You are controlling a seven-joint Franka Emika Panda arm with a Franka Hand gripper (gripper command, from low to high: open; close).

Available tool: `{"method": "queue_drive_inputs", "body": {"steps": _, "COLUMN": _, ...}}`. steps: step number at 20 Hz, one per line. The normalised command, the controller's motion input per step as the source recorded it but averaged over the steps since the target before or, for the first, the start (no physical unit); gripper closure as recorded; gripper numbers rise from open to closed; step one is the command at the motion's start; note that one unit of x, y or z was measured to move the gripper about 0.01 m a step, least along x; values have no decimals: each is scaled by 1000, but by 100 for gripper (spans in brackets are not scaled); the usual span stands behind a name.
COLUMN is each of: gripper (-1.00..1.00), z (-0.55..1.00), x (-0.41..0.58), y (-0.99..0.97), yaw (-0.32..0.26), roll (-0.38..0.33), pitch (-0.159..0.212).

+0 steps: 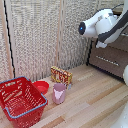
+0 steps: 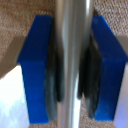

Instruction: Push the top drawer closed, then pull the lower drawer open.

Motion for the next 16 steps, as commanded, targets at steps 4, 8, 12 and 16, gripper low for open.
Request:
{"method": "queue_drive_inputs", "body": {"steps": 4, "gripper": -100, "z": 244, "x": 0, "y": -761, "yaw": 44, "roll": -4, "pitch": 0}}
{"method": "queue_drive_inputs", "body": {"steps": 8, "gripper": -100, "z": 94, "x": -7, "y": -79, "yaw": 27, "roll": -59, "pitch": 0}}
{"method": "queue_drive_inputs", "body": {"steps": 12, "gripper": -100, "z": 38, "x": 0, "y": 109, "yaw": 11, "roll": -49, "pitch": 0}}
{"method": "queue_drive_inputs", "body": {"steps": 16, "gripper": -100, "z": 0, "x": 0, "y": 271, "yaw": 0, "roll": -20, "pitch": 0}}
